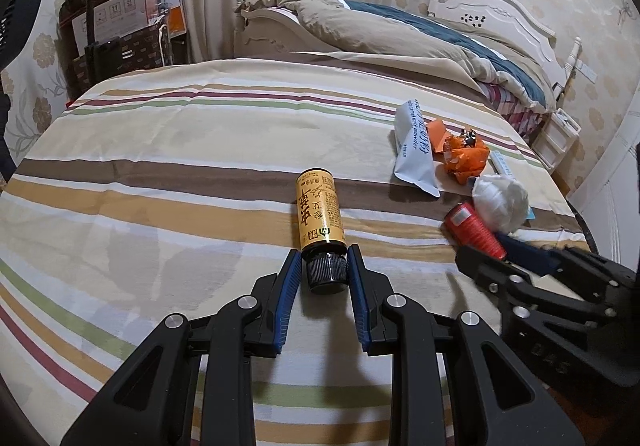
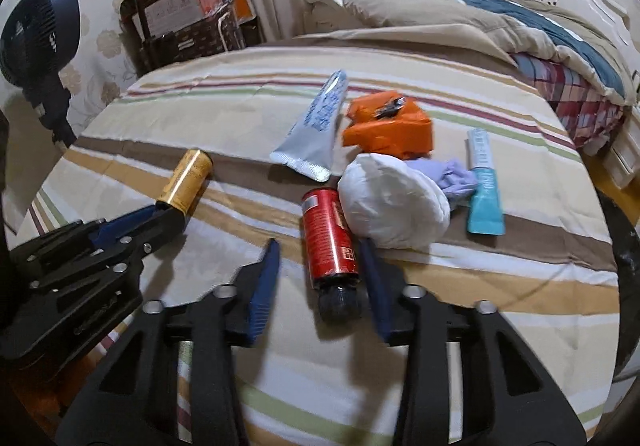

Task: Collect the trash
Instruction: 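Grasp the red can with the right gripper while the left holds the amber bottle, then carry the bottle and can over the black bin and open both grippers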

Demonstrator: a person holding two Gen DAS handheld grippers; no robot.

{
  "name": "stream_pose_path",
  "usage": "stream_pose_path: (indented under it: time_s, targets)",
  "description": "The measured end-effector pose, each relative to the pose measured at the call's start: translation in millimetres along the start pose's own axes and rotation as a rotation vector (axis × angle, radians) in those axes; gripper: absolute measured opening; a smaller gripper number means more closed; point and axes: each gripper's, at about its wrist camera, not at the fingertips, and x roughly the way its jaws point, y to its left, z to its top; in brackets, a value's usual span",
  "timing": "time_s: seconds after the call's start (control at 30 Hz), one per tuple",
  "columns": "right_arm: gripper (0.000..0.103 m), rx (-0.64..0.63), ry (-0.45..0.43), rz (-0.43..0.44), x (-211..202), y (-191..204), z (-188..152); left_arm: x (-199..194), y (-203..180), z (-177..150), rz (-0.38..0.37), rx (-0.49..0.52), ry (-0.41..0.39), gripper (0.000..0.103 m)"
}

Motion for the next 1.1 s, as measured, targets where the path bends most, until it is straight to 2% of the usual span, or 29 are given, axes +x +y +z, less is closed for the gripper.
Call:
stream_pose_path:
  time_s: [0.33, 0.63, 0.83, 1.1]
  targets:
    - [0.023, -0.012, -0.02, -0.005, -11.0, 0.5, -13.2, -4.1, -0.4, -2.4, 0.005, 0.013, -0.012, 0.027]
    - [0.023, 0.037, -0.076, -0.015, -44.5, -18.2, -25.7, -16.9, -10.8, -6.8, -0.02, 0.017, -0.038, 0.027]
    - [0.023, 0.088, -0.123, -0.067, -62.7, -39.0, -29.8, -27.7, -34.6, -6.2, -0.062, 0.054, -0.066, 0.027]
    - [0.023, 0.18, -0.188, -0.168, -88.4, -88.0, -32.8, -30.3, -83.0, 1.3, -0.147, 0.121, -0.089, 0.027]
